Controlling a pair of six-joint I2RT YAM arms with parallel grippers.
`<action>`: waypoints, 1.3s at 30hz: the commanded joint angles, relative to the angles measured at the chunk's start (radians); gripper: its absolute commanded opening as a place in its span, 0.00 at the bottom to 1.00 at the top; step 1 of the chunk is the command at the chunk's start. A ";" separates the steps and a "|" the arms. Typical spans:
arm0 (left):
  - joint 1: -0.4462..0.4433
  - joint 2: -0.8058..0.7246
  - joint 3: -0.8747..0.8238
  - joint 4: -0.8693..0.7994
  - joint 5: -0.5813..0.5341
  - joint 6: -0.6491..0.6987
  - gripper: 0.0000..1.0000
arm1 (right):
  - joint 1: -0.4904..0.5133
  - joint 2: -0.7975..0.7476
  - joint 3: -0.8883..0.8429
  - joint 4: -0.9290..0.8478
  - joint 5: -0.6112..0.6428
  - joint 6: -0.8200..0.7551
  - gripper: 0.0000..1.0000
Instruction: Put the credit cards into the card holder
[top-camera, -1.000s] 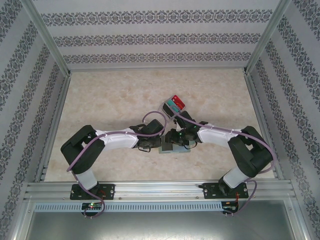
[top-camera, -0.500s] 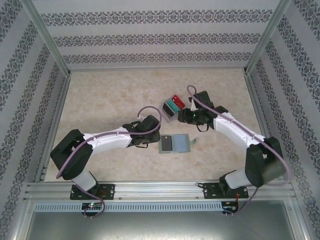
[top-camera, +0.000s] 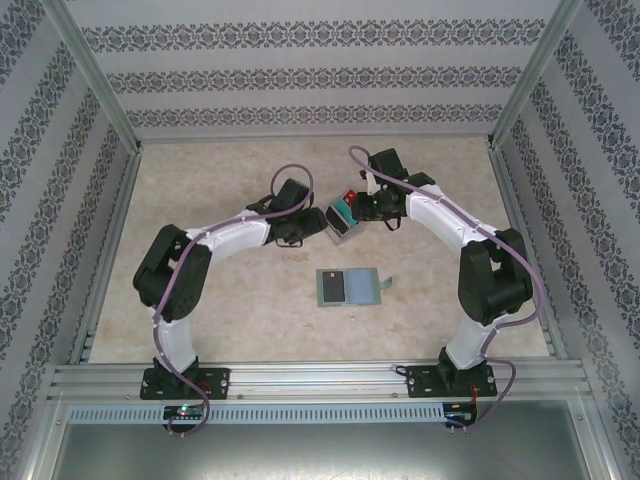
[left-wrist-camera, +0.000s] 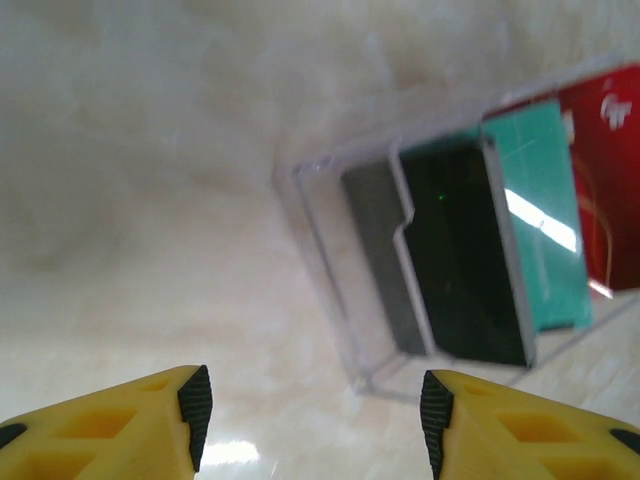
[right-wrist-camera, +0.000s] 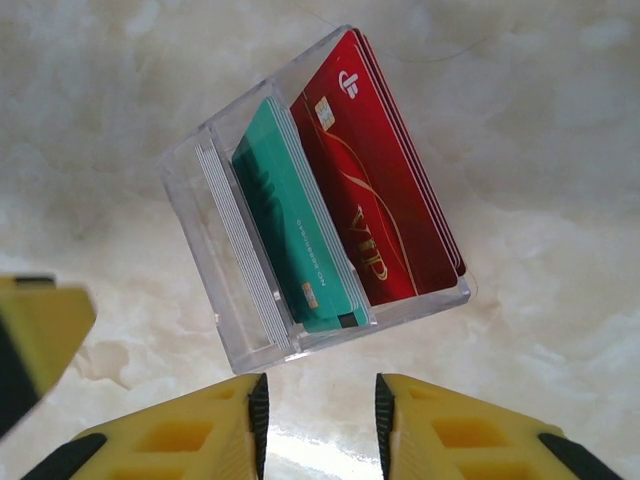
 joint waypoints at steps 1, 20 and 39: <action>0.018 0.066 0.086 -0.055 0.051 -0.026 0.60 | -0.013 0.008 0.032 -0.031 -0.027 -0.014 0.36; 0.024 0.216 0.202 -0.151 0.084 -0.023 0.33 | -0.016 -0.005 -0.004 -0.033 -0.022 -0.028 0.37; 0.019 0.135 0.122 -0.144 0.113 0.093 0.29 | 0.165 0.095 0.069 -0.088 0.196 -0.053 0.32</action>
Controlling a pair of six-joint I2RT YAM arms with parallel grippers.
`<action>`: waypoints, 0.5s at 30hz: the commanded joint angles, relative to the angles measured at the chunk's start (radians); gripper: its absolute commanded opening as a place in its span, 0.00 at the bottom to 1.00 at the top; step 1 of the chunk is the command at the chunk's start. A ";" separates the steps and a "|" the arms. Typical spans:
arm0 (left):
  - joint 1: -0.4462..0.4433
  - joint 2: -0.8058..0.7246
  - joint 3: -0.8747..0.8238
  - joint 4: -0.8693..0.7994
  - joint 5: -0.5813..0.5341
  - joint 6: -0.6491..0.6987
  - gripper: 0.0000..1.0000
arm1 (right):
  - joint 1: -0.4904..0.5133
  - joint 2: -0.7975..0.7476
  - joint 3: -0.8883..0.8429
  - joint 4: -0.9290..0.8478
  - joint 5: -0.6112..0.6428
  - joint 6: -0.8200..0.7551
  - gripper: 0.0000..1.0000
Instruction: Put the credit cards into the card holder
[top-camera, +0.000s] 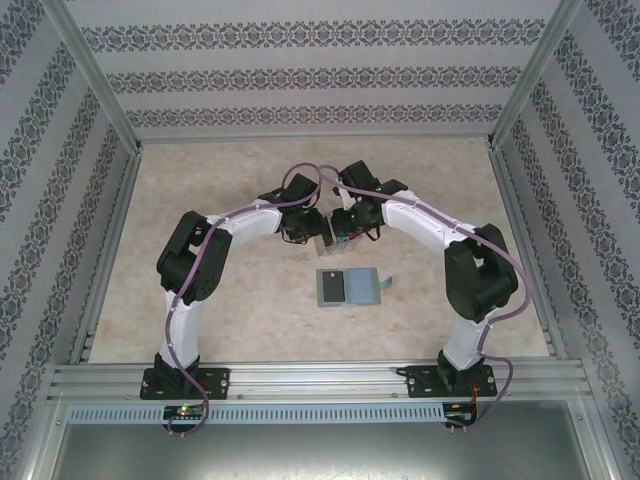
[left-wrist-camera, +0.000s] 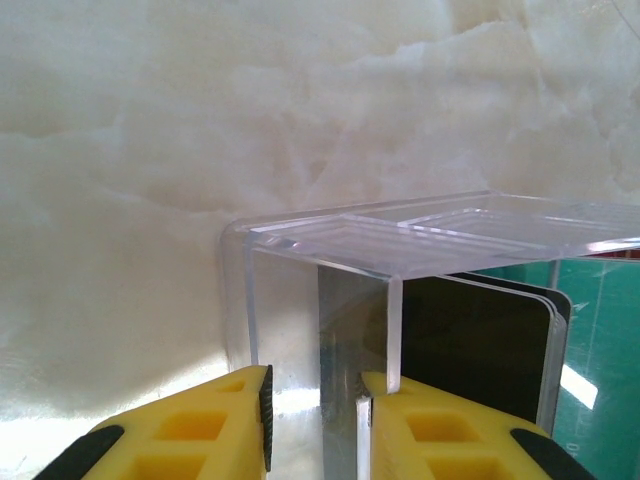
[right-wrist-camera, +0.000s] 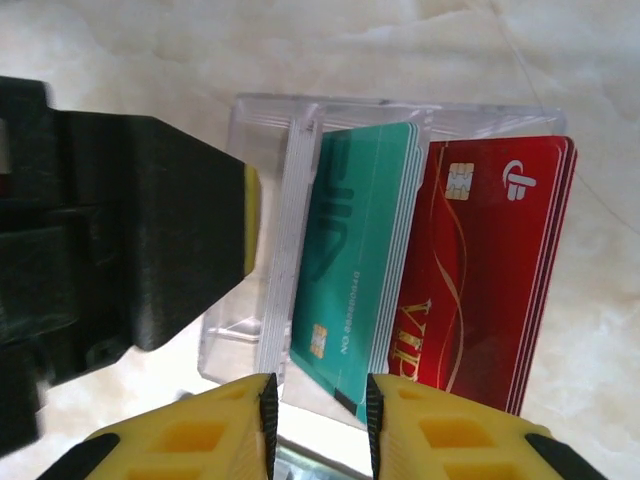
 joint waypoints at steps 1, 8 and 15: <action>0.001 -0.030 -0.030 -0.021 0.015 0.011 0.29 | 0.027 0.032 0.047 -0.043 0.160 -0.007 0.31; 0.001 -0.049 -0.062 0.026 0.021 -0.025 0.29 | 0.044 0.097 0.071 -0.050 0.213 0.009 0.31; -0.001 -0.057 -0.076 0.047 0.034 -0.039 0.29 | 0.063 0.147 0.089 -0.050 0.191 0.015 0.33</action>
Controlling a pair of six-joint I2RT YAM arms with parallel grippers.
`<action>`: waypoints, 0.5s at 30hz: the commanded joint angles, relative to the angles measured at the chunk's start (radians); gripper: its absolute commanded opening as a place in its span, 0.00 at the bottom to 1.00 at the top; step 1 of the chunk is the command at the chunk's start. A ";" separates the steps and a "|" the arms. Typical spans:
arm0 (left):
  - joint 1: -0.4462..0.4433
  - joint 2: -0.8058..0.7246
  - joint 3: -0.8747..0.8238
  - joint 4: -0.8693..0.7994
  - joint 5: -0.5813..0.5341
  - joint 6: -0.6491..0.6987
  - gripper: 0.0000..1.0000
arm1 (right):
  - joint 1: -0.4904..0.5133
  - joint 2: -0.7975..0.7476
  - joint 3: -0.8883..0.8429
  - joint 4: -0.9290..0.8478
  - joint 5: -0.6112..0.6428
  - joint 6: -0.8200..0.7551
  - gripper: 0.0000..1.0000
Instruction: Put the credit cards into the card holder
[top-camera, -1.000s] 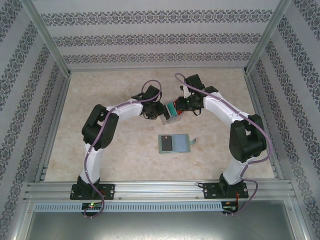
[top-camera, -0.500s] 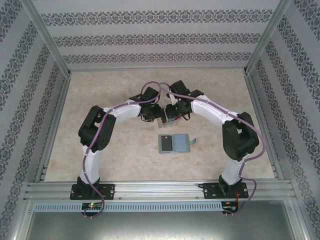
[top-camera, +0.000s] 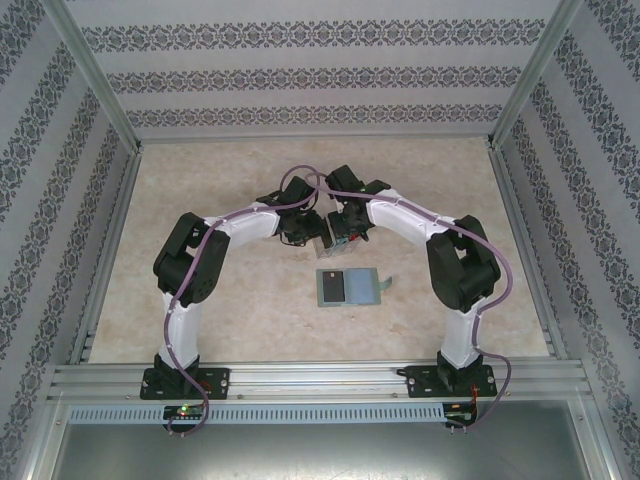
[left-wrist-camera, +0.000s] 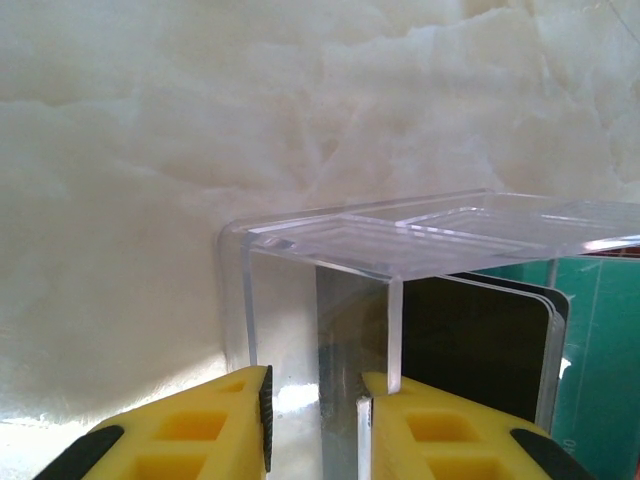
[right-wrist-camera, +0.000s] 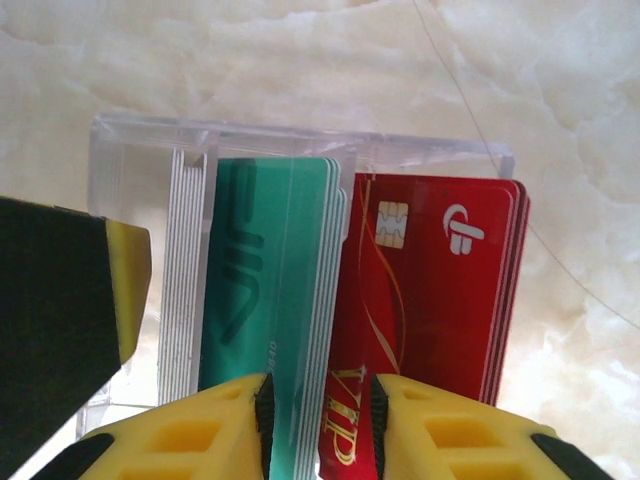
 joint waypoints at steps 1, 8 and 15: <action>-0.001 -0.034 -0.032 0.019 0.024 -0.024 0.29 | 0.023 0.052 0.028 -0.026 0.042 0.012 0.33; -0.001 -0.056 -0.059 0.040 0.014 -0.041 0.29 | 0.034 0.084 0.044 -0.040 0.136 0.007 0.35; -0.001 -0.058 -0.071 0.050 0.007 -0.047 0.29 | 0.035 0.020 0.024 -0.022 0.211 -0.007 0.34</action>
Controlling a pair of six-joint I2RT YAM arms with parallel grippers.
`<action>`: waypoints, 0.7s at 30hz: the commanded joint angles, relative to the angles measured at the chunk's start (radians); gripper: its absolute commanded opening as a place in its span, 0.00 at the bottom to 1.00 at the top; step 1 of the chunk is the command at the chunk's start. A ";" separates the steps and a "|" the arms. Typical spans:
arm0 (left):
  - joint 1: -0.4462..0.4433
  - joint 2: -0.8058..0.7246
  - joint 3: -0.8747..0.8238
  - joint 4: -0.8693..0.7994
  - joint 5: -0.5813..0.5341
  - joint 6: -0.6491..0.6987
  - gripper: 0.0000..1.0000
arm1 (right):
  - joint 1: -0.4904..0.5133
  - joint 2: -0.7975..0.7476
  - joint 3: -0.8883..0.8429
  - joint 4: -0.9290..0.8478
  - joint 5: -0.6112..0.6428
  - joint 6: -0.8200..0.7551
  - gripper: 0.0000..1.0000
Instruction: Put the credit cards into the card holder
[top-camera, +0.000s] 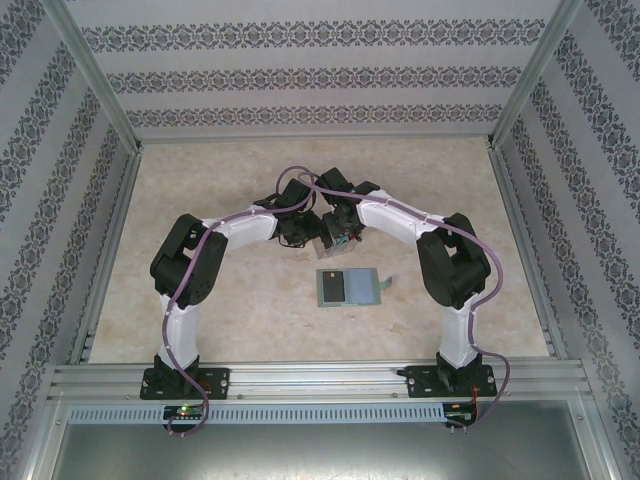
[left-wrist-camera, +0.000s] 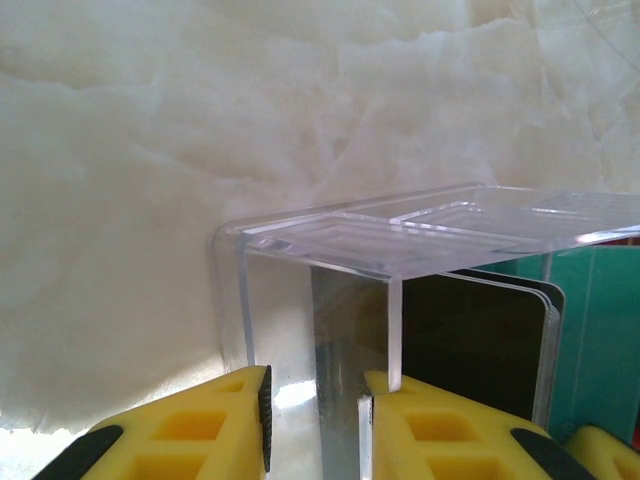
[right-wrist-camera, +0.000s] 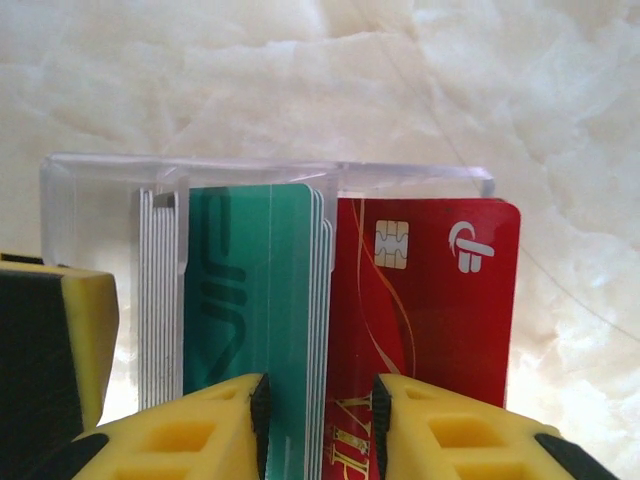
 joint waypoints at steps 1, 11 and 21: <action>-0.001 -0.034 -0.021 -0.002 0.008 -0.004 0.29 | 0.002 -0.034 -0.013 -0.021 0.083 -0.009 0.33; -0.001 -0.038 -0.027 0.003 0.012 -0.007 0.29 | 0.007 -0.030 -0.005 -0.025 0.070 -0.011 0.26; -0.001 -0.038 -0.031 0.010 0.014 -0.011 0.29 | 0.011 -0.047 -0.013 -0.026 0.096 -0.025 0.21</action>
